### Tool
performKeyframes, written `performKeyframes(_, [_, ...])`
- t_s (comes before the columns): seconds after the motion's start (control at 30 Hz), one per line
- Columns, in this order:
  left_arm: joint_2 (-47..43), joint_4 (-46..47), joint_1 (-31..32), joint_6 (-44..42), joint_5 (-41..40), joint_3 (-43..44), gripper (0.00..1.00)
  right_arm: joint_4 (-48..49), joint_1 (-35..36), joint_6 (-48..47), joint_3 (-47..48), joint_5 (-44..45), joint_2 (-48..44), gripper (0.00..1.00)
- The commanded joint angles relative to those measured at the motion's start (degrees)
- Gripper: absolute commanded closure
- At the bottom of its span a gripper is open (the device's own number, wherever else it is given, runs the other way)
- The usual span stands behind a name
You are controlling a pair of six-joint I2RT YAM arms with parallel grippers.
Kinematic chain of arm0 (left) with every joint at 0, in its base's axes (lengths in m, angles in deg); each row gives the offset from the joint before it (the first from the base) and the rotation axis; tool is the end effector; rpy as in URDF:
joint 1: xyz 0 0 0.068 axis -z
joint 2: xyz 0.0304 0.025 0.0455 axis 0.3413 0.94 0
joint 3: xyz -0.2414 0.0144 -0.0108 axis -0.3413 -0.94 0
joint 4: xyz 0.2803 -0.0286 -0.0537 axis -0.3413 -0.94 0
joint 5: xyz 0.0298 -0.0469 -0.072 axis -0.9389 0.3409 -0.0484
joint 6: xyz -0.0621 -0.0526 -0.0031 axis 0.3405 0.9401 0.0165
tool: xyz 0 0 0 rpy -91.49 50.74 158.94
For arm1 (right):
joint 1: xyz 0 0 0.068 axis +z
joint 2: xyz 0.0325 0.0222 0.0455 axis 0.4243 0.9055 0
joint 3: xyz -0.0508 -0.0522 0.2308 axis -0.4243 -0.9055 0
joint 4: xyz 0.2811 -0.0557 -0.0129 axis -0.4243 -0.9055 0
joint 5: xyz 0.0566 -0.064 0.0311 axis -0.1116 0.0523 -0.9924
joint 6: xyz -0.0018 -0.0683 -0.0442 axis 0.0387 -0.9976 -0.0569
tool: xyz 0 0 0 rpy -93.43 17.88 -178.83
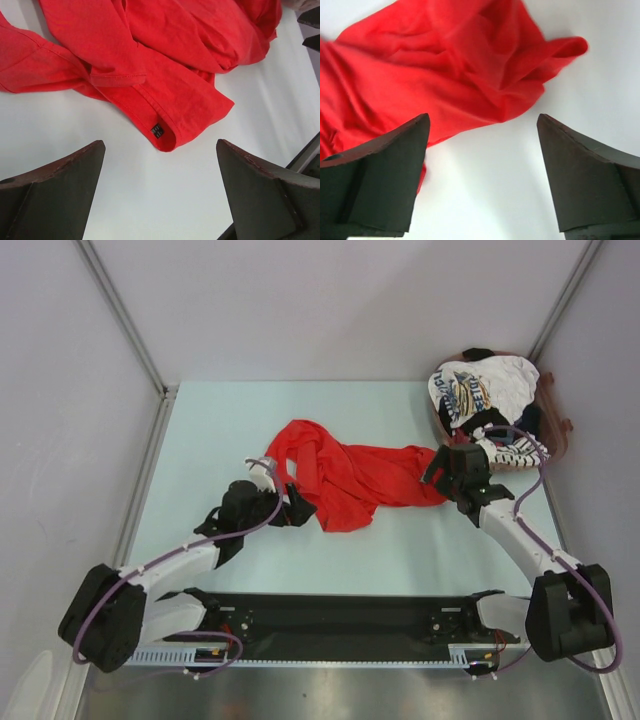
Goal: Fold and stack the tank tops
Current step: Move the tank top to the center of the board
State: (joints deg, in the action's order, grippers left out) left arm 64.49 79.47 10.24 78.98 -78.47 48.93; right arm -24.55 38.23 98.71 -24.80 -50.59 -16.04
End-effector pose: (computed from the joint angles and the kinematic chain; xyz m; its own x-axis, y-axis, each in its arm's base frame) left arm 0.2449 -0.1577 0.1362 -0.6229 -0.2234 -0.7497 0.3725 0.7581 -0.5353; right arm 0.3103 0.0574 0.1809 -0.5674 0.4136 -0.7121 0.2847 0.9099 0.3016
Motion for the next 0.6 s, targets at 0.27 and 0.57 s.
performKeyframes(0.27, [13.14,-0.78,3.55,3.53,-2.24,9.2,0.0,14.24,-4.51,12.17,-2.37,1.36,17.26,0.12])
performKeyframes(0.57, [21.66,-5.17,4.96,4.15,-4.79,16.13,0.0,17.59,-3.81,11.39,-0.96,3.21,19.5,1.0])
